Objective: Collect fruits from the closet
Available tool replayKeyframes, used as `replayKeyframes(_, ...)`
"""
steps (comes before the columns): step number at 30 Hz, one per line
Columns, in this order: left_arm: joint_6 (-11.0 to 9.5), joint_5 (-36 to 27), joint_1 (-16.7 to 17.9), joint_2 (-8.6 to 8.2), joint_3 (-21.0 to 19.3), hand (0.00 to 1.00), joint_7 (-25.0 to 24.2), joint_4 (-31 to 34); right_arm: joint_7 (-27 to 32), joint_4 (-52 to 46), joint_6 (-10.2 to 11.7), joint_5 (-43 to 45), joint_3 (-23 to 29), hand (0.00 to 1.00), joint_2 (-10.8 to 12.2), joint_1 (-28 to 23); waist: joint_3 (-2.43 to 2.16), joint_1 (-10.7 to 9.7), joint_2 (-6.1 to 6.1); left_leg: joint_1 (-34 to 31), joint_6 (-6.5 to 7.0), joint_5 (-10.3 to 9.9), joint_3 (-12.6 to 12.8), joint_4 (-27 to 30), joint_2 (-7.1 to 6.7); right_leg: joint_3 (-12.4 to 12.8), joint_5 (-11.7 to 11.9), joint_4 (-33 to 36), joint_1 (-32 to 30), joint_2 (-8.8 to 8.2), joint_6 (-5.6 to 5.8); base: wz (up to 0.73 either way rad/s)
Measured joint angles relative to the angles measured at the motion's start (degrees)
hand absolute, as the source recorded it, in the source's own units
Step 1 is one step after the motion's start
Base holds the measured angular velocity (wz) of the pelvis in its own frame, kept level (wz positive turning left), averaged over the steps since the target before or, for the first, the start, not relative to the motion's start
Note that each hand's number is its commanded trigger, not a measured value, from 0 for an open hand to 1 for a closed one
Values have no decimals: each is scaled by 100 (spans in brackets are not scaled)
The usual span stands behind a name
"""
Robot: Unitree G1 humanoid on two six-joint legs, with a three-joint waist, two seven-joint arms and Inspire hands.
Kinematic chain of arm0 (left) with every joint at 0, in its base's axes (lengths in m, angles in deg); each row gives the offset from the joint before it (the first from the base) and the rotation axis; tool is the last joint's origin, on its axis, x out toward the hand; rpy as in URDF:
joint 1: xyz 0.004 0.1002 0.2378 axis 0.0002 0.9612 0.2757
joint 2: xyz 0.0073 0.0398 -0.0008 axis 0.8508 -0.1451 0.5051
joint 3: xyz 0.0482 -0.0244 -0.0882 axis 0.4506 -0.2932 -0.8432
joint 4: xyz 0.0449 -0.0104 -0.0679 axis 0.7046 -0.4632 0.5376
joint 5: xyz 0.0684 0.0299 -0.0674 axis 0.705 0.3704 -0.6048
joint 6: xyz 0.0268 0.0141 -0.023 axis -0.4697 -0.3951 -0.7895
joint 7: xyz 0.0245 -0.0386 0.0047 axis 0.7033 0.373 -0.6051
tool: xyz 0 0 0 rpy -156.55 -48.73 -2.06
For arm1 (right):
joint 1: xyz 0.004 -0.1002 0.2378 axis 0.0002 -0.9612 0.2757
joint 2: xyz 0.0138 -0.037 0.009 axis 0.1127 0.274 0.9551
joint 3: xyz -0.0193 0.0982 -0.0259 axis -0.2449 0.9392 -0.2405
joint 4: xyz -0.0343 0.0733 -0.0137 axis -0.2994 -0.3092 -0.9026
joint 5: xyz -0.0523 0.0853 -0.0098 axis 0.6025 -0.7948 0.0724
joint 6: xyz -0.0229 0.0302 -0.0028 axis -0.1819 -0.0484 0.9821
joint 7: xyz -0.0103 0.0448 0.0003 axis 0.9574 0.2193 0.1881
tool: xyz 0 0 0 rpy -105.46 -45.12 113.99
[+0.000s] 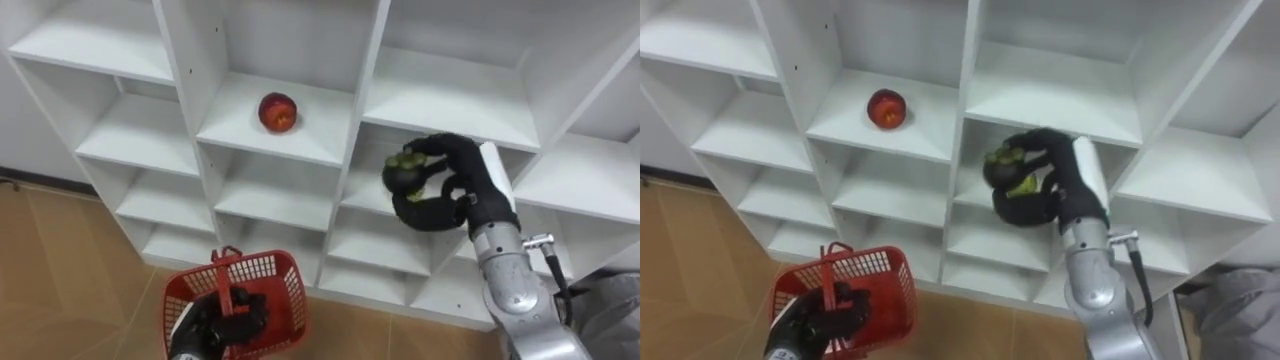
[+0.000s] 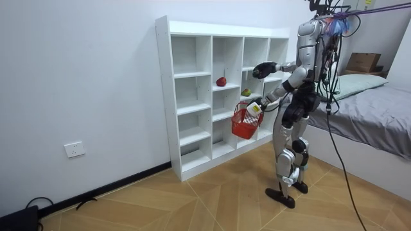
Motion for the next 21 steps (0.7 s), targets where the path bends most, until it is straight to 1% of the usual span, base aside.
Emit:
replayKeyframes(2,2,-1,0,0,39,100,14,-3,-10,0,-8,0,-211,100,3,-134,20,-1,37,-19,0,0,0,4,-3,-2,0,-1,-14,-4,0,0)
replayKeyframes(3,2,-1,0,-5,39,100,17,-3,-14,0,-11,0,-252,100,6,-170,20,0,43,-24,0,0,-1,6,-4,-2,0,-1,-18,-5,0,0)
replayKeyframes(6,2,-20,-2,-33,96,100,37,-3,-50,0,-18,-25,-330,100,61,-237,1,-6,74,-60,0,0,-1,19,-5,3,0,1,-47,-4,0,0)
replayKeyframes(7,2,-26,-7,-40,146,100,47,-5,-49,0,-18,-77,-330,100,89,-236,-18,-9,89,-79,1,1,4,27,-5,11,2,4,-73,-4,0,0)
replayKeyframes(9,2,-56,-13,-67,159,100,49,-5,-53,1,-18,-224,-339,100,133,-244,-23,10,99,-72,1,1,6,30,-4,16,4,3,-83,-4,0,0)
replayKeyframes(12,2,-220,-43,-66,198,100,65,-7,-119,79,-18,-654,-521,100,135,-271,-25,2,95,-63,1,1,7,30,4,14,6,2,-81,2,-4,0)
replayKeyframes(16,2,-284,-122,-76,210,100,71,-2,-391,460,-33,-706,-762,100,191,-344,-13,10,78,-67,0,1,6,3,2,24,6,-1,-88,2,-4,0)
replayKeyframes(19,2,-307,-230,-74,258,100,100,-3,-584,697,-114,-668,-887,100,210,-348,11,17,86,-116,1,0,2,-14,-3,20,7,-10,-102,1,-1,0)
replayKeyframes(21,2,-302,-305,-83,318,100,128,-2,-673,740,-168,-644,-928,100,210,-348,17,27,94,-123,1,0,3,-15,-4,18,8,-13,-110,1,0,0)
